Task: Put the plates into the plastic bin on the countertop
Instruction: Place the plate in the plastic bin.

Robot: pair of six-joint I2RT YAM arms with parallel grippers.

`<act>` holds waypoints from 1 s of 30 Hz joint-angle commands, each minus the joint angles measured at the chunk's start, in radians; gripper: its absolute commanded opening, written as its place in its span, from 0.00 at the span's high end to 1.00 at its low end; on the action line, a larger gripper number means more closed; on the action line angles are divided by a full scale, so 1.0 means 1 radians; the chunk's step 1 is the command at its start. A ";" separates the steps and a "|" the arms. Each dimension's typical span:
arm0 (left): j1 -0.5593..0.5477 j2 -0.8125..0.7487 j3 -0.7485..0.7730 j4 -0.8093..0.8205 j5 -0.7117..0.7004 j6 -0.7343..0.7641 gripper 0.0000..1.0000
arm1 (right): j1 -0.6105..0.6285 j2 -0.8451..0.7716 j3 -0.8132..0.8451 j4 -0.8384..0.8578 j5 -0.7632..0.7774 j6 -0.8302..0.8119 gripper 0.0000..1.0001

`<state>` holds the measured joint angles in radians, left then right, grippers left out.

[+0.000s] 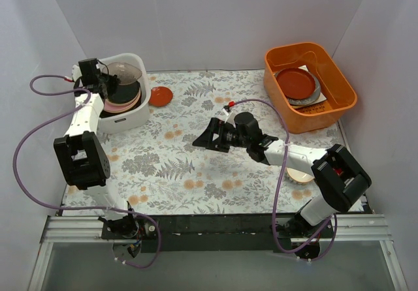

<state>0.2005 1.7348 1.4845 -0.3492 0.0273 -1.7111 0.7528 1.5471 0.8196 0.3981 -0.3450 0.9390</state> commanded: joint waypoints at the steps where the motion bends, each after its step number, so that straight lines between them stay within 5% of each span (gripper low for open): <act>1: 0.002 0.043 0.051 -0.054 -0.138 -0.077 1.00 | -0.004 0.018 0.010 0.047 -0.034 -0.006 0.02; 19: 0.007 0.273 0.183 -0.042 -0.135 -0.025 0.99 | -0.009 0.039 0.038 0.010 -0.058 -0.039 0.02; 25: 0.007 0.310 0.201 -0.043 -0.122 0.004 0.61 | -0.012 0.039 0.041 -0.005 -0.065 -0.048 0.02; 30: -0.003 0.307 0.218 -0.059 -0.174 0.034 0.46 | -0.021 0.033 0.033 -0.005 -0.063 -0.046 0.02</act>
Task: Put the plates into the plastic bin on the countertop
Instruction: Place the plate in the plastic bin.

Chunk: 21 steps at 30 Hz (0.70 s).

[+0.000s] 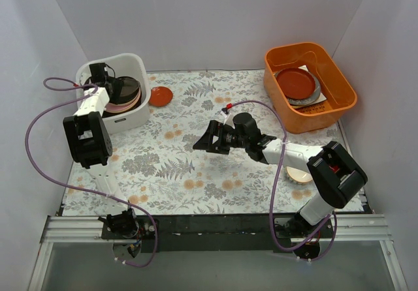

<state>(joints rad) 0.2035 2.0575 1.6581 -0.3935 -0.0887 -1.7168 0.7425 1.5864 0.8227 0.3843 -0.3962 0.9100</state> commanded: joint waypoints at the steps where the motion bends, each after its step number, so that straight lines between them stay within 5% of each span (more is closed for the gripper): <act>1: -0.007 -0.017 0.055 -0.016 -0.065 0.058 0.45 | -0.011 -0.006 0.029 0.014 -0.012 -0.016 0.02; 9: -0.039 -0.071 0.097 -0.062 -0.207 0.124 0.12 | -0.012 0.000 0.024 0.030 -0.024 -0.006 0.02; 21: -0.070 -0.157 0.111 -0.100 -0.190 0.132 0.02 | -0.015 -0.014 0.010 0.045 -0.026 0.006 0.02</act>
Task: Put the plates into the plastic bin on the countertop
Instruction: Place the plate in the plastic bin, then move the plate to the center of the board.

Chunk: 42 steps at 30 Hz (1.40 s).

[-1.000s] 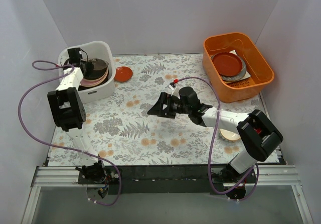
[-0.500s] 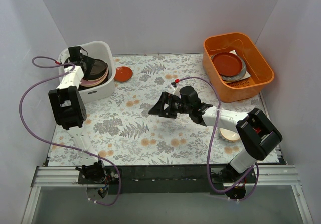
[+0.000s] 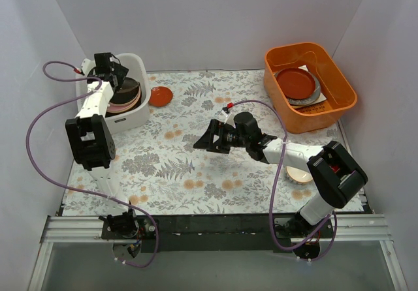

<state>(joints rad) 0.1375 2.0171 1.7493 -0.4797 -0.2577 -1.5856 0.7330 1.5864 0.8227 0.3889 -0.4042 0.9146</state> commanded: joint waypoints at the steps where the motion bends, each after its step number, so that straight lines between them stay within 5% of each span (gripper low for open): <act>1: -0.003 -0.127 0.016 -0.025 -0.028 -0.001 0.02 | -0.007 -0.014 0.010 0.042 -0.019 0.003 0.02; 20: -0.068 -0.210 -0.019 -0.016 0.037 0.051 0.02 | -0.064 -0.080 -0.039 0.045 -0.048 -0.003 0.02; 31: -0.386 -0.156 0.154 0.017 -0.227 0.520 0.02 | -0.083 -0.098 -0.051 0.038 -0.053 -0.011 0.02; 35: -0.539 -0.075 0.194 0.032 -0.457 0.758 0.02 | -0.087 -0.100 -0.056 0.038 -0.059 -0.013 0.02; 42: -0.676 0.052 0.122 0.225 -0.701 1.071 0.02 | -0.095 -0.100 -0.065 0.042 -0.068 -0.011 0.02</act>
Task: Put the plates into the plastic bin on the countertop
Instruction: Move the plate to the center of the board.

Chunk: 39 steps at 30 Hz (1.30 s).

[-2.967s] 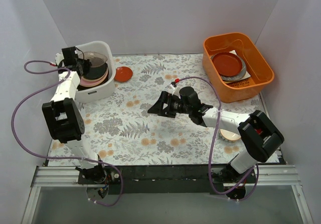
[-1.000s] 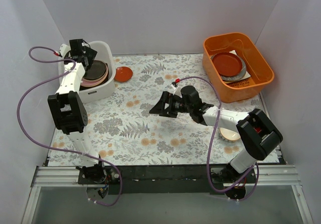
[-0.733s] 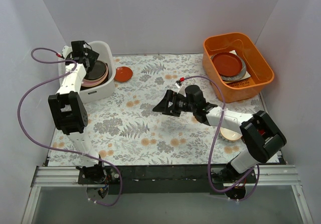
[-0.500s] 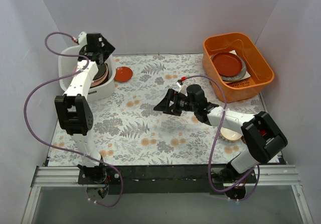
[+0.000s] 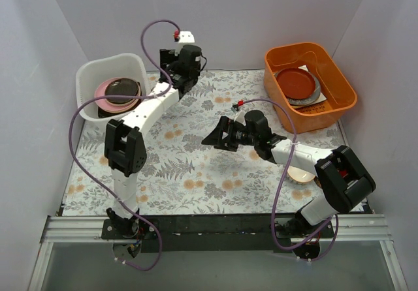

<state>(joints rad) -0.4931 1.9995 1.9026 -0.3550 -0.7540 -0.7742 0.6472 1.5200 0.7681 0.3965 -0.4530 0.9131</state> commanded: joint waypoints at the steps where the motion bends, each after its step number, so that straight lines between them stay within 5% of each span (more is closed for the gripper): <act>1: -0.059 0.082 -0.034 0.109 -0.218 0.276 0.02 | -0.012 -0.035 -0.013 0.035 -0.018 -0.010 0.02; 9: -0.064 0.176 -0.074 0.113 -0.237 0.334 0.02 | -0.024 -0.032 -0.026 0.041 -0.038 -0.013 0.02; 21: -0.001 0.303 -0.004 -0.090 -0.009 0.122 0.02 | -0.052 -0.030 -0.049 0.050 -0.062 -0.013 0.02; 33: 0.085 0.410 0.092 -0.171 0.059 0.043 0.03 | -0.072 -0.027 -0.056 0.047 -0.076 -0.017 0.02; 39: 0.087 0.472 0.124 -0.179 0.038 0.039 0.12 | -0.075 -0.027 -0.058 0.041 -0.076 -0.017 0.03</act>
<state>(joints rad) -0.4023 2.4245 1.9842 -0.4957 -0.7147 -0.7189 0.5774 1.5169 0.7216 0.4114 -0.5091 0.9119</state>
